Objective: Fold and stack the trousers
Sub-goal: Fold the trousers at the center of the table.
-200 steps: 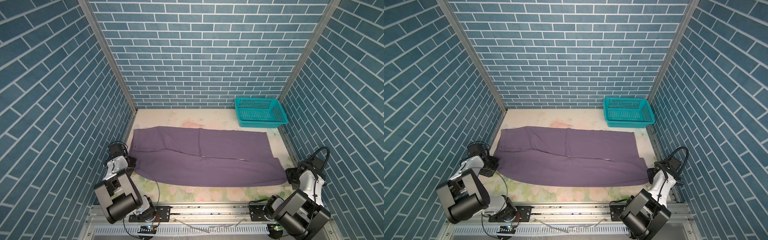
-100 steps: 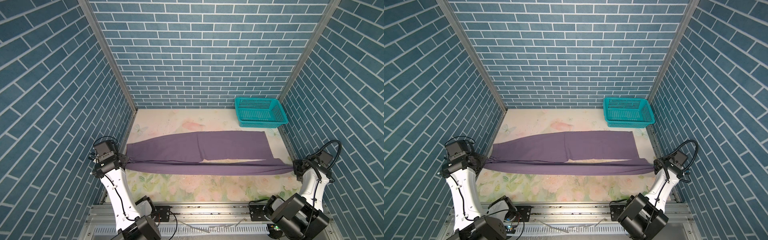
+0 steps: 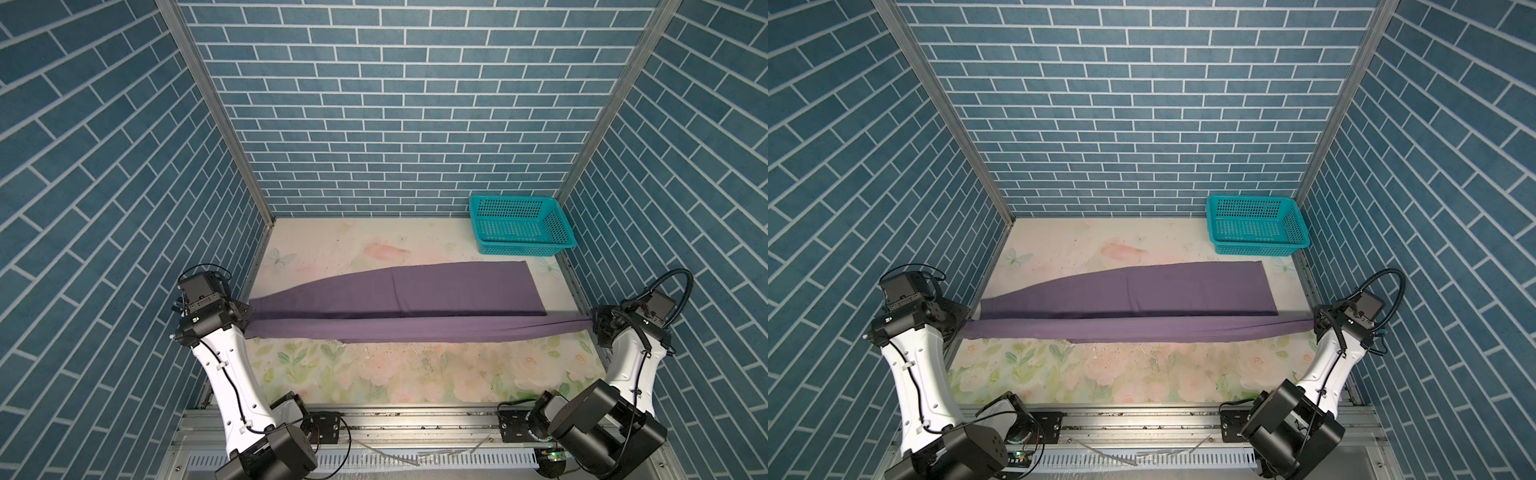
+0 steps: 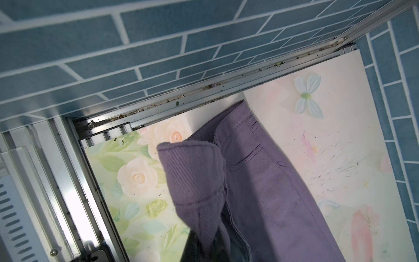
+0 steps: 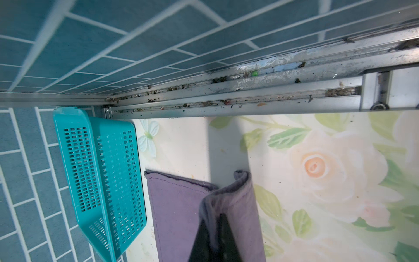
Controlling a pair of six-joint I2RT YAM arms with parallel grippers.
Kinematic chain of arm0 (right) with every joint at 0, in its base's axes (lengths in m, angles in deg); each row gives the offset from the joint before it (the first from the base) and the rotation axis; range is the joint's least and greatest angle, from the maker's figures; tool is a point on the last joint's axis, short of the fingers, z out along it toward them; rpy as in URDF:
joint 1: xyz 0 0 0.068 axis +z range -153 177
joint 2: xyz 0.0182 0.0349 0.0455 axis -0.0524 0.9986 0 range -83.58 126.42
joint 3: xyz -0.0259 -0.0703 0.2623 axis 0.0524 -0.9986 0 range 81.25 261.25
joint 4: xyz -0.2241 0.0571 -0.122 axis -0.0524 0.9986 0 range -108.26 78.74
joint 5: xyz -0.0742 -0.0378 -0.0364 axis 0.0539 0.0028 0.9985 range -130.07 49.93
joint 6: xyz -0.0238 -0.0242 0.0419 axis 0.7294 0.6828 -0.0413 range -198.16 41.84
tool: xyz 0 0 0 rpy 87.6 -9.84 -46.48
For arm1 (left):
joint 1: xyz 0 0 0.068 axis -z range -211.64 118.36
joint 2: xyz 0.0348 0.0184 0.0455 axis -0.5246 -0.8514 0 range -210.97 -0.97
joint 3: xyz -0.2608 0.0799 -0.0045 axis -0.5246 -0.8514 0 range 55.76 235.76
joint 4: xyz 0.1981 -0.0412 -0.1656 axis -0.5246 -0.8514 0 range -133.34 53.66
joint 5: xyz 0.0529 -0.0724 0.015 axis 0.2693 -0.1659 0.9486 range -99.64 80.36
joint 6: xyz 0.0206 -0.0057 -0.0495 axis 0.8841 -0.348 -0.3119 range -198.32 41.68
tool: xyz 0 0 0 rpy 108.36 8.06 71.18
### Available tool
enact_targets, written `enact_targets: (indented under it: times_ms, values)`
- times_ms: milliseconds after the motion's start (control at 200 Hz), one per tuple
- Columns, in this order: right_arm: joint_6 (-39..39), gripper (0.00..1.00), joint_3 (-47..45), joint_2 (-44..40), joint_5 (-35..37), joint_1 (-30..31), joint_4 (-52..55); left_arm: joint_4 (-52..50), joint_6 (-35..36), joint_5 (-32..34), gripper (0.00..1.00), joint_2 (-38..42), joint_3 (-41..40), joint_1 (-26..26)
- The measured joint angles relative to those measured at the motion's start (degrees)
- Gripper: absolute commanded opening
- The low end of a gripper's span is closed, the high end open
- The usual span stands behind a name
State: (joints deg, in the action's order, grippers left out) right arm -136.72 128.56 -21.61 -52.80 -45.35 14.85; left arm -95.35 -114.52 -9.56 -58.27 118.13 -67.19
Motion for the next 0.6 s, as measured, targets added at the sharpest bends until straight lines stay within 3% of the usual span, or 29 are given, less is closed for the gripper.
enact_targets:
  times_ms: [600]
  values:
    - [-0.79,0.00,8.35,11.50,0.48,7.85,-2.82,5.81,-1.14,-4.83,0.00,-9.33,0.39,0.57]
